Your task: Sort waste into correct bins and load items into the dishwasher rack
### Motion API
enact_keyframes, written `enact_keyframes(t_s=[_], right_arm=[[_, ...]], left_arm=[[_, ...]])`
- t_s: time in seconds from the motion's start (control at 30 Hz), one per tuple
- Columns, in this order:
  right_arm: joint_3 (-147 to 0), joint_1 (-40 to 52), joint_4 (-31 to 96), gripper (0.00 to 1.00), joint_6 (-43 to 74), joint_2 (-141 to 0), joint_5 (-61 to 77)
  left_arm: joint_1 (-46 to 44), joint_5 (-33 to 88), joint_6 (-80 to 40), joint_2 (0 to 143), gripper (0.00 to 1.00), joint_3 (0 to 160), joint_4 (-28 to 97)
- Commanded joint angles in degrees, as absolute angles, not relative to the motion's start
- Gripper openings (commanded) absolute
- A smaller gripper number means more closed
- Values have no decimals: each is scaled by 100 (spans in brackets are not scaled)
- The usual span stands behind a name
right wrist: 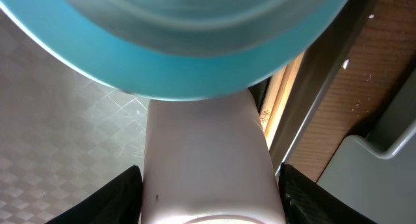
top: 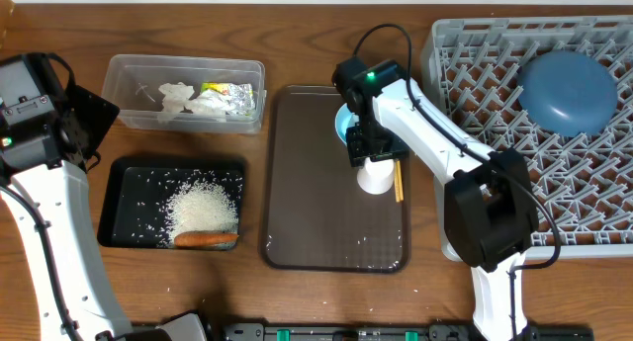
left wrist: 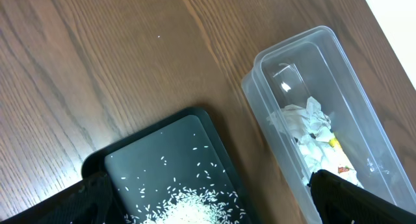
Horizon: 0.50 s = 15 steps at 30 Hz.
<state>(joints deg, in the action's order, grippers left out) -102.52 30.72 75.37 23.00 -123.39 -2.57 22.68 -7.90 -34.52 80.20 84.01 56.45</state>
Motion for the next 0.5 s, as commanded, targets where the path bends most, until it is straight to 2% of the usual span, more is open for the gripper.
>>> enact_keyframes(t_s=[0.0,0.27,0.47], right_arm=[[-10241,3028,7568,61,2263,-12250,-397],[-10263,2801,7516,63,2080,-11483,-388],[-10370,2003,7356,66,1450,-10245,392]], left_arm=[[2292,-862,-3459,8049,100,8458,5655],[2292,-862,-3459,8049,100,8455,5655],[2292,-862,-3459,8049,100,8455,5655]])
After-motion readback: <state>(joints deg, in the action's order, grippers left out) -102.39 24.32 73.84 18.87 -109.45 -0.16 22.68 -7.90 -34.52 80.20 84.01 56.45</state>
